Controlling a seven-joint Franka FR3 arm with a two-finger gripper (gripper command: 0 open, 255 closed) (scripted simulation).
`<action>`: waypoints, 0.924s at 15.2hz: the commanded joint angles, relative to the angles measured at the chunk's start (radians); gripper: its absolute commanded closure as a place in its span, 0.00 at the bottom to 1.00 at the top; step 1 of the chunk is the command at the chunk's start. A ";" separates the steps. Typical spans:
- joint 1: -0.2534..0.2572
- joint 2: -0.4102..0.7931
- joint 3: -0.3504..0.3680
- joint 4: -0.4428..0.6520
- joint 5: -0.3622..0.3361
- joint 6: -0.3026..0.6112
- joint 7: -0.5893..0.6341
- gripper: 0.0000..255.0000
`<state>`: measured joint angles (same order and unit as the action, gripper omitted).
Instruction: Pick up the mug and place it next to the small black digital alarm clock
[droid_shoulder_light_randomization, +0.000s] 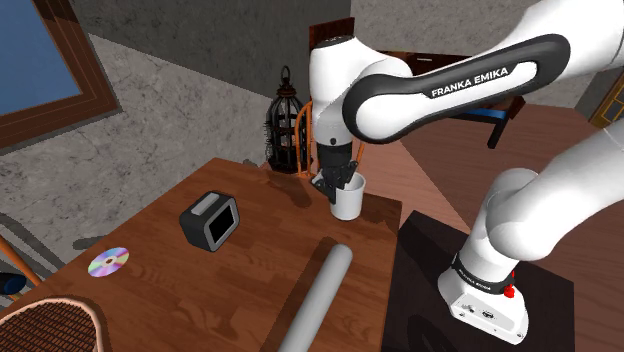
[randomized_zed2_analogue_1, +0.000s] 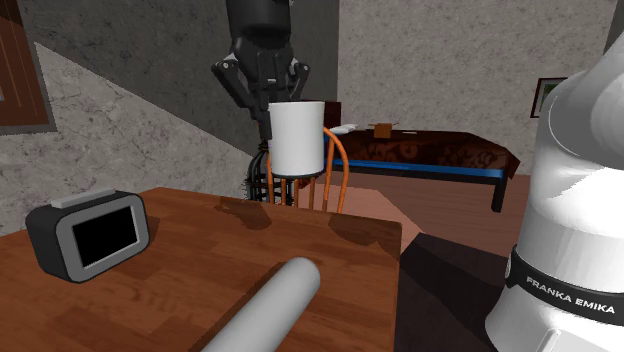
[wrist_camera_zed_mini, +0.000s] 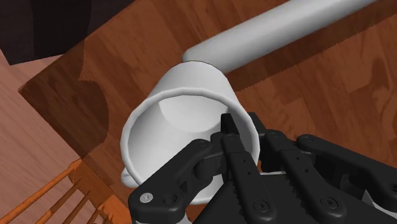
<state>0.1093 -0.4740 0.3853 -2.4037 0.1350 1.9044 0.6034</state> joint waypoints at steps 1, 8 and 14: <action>-0.024 0.078 0.002 0.055 -0.027 0.021 -0.003 1.00; -0.085 0.354 0.005 0.311 -0.136 0.027 0.008 1.00; -0.096 0.594 -0.002 0.582 -0.232 -0.022 0.023 1.00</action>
<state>0.0125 0.0761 0.3837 -1.8795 -0.0801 1.8999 0.6226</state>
